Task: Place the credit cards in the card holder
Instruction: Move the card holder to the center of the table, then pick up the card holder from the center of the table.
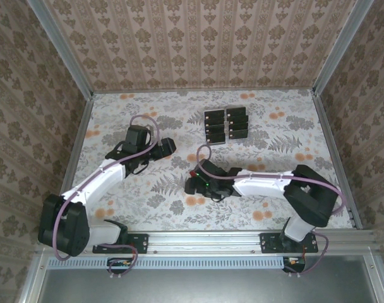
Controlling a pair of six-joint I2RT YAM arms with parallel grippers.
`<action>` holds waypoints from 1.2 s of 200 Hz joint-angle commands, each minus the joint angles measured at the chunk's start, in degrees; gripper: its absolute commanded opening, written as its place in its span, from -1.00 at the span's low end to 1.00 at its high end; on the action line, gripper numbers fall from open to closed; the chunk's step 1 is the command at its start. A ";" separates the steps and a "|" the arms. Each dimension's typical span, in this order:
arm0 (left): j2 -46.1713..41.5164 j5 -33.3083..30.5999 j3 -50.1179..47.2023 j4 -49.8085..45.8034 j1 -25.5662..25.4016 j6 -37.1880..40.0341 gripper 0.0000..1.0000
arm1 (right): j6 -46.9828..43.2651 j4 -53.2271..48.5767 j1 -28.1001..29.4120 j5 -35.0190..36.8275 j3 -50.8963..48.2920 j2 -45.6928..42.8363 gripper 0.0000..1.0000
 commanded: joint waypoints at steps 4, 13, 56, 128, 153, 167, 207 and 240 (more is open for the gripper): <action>0.40 0.66 1.33 -0.06 1.50 -0.21 1.00 | -0.03 3.63 0.72 -4.41 6.21 3.83 0.70; 0.06 0.81 1.39 -0.61 2.38 -0.36 1.00 | -1.13 2.82 0.73 -4.27 7.06 3.48 0.70; -2.75 2.07 0.99 -2.41 5.70 -0.05 1.00 | -13.37 -16.10 0.67 8.25 11.44 -2.43 0.68; -3.69 2.89 -3.10 -1.48 5.80 -0.86 0.99 | -22.79 -33.02 -1.88 25.48 19.32 2.45 0.31; -2.80 3.29 -3.19 -1.16 5.71 -0.75 1.00 | -22.79 -32.57 -2.12 25.96 21.31 6.26 0.05; -2.18 3.62 -3.09 -1.05 5.67 -0.49 1.00 | -22.72 -32.14 -2.10 25.72 22.55 8.35 -0.06; -0.39 4.59 -3.04 -0.08 5.53 -0.18 0.99 | -22.28 -31.47 -2.07 24.78 25.18 11.67 -0.07; 0.51 4.97 -3.05 0.38 5.53 -0.13 1.00 | -22.28 -31.28 -2.03 24.08 26.20 13.81 -0.07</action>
